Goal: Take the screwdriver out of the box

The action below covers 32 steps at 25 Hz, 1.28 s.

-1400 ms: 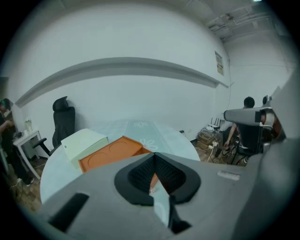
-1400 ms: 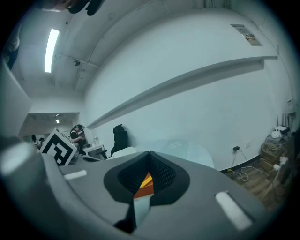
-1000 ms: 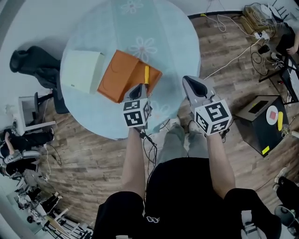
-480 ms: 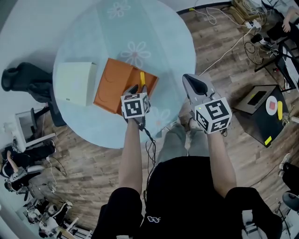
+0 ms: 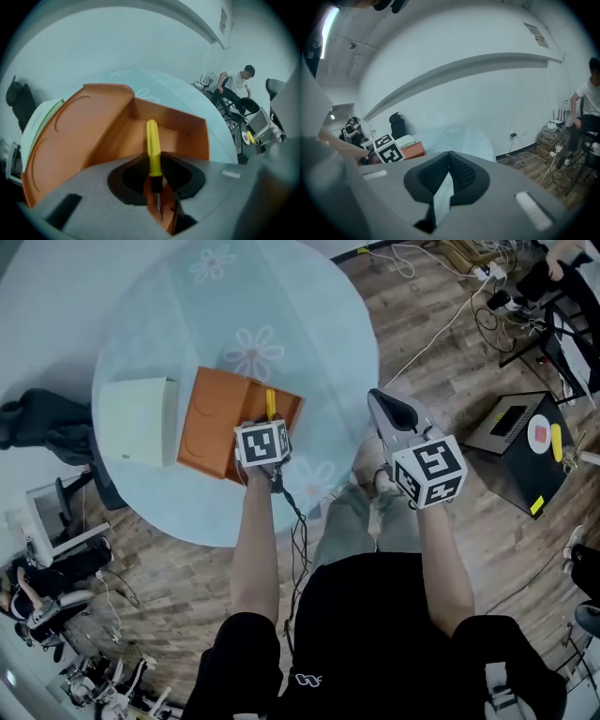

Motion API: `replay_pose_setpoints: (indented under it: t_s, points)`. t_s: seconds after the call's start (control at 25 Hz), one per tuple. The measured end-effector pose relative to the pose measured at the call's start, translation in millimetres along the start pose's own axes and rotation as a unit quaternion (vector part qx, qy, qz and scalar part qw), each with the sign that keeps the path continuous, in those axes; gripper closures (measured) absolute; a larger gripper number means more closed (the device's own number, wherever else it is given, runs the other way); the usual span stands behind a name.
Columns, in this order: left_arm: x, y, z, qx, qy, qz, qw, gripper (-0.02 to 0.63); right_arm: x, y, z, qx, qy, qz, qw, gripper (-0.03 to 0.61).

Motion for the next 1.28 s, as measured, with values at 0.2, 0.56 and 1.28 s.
replay_pose_setpoints:
  t_s: [0.2, 0.56, 1.28]
  points:
    - [-3, 2, 2, -0.002, -0.008, 0.003, 1.0000, 0.528, 0, 3, -6, 0.010, -0.004, 0.002, 1.000, 0.568]
    - [12, 58, 0, 0.051, 0.002, 0.138, 0.9892, 0.528, 1, 22, -14, 0.048, -0.011, 0.004, 0.999, 0.568]
    - [46, 256, 42, 0.194, 0.098, 0.398, 0.8912, 0.528, 98, 61, -56, 0.194, 0.043, 0.111, 0.974, 0.568]
Point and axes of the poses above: the fingertips, and each gripper's own axes: y backward along the fingers, z to its right, x out of its top, the point moved 5 cm from there along y, backward along the fingers, and after that the axes turned 14 degrees about z, right-handed, at the moved point
